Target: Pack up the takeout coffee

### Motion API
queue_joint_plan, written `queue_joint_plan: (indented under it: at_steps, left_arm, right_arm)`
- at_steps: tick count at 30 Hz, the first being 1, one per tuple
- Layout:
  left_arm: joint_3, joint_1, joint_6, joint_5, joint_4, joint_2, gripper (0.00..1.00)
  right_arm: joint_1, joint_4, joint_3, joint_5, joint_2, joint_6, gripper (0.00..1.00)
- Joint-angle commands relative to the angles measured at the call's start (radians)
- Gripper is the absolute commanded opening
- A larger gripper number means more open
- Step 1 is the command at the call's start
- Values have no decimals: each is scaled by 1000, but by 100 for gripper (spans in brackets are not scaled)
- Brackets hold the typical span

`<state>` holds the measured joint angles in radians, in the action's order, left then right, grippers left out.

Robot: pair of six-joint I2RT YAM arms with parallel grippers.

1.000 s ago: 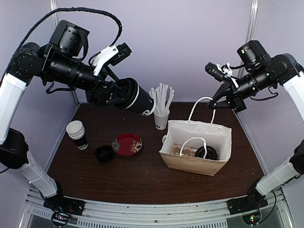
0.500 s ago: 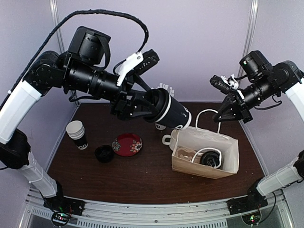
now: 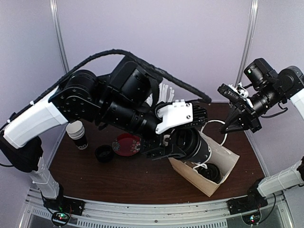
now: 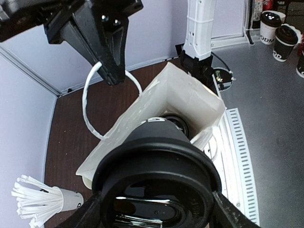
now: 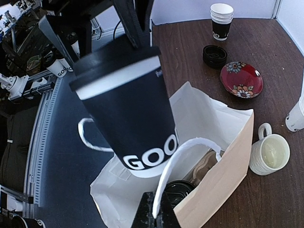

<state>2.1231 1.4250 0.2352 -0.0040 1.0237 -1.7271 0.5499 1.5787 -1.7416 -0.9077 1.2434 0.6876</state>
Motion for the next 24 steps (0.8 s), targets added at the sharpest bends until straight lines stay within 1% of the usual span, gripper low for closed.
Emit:
queue_joint_plan:
  at_steps: [1, 5, 9, 13, 17, 24]
  left_arm:
    - [50, 1, 45, -81, -2, -22, 60]
    - [65, 1, 55, -109, -42, -10, 60]
    - [10, 0, 71, -174, -160, 52, 61]
    - [-5, 0, 85, -220, -192, 80, 61]
    - [-68, 1, 84, -240, -234, 120, 62]
    - [-119, -1, 71, -262, -240, 168, 61]
  right_arm:
    - [0, -14, -2, -4, -25, 24, 0]
    - [-2, -70, -25, 102, -33, 5, 0]
    - [-5, -119, -49, 185, -32, 1, 0]
    - [-7, -157, -80, 243, -21, 15, 0]
    - [-7, -253, -34, 233, -53, 10, 0]
    - [0, -248, 20, 137, -47, 17, 0]
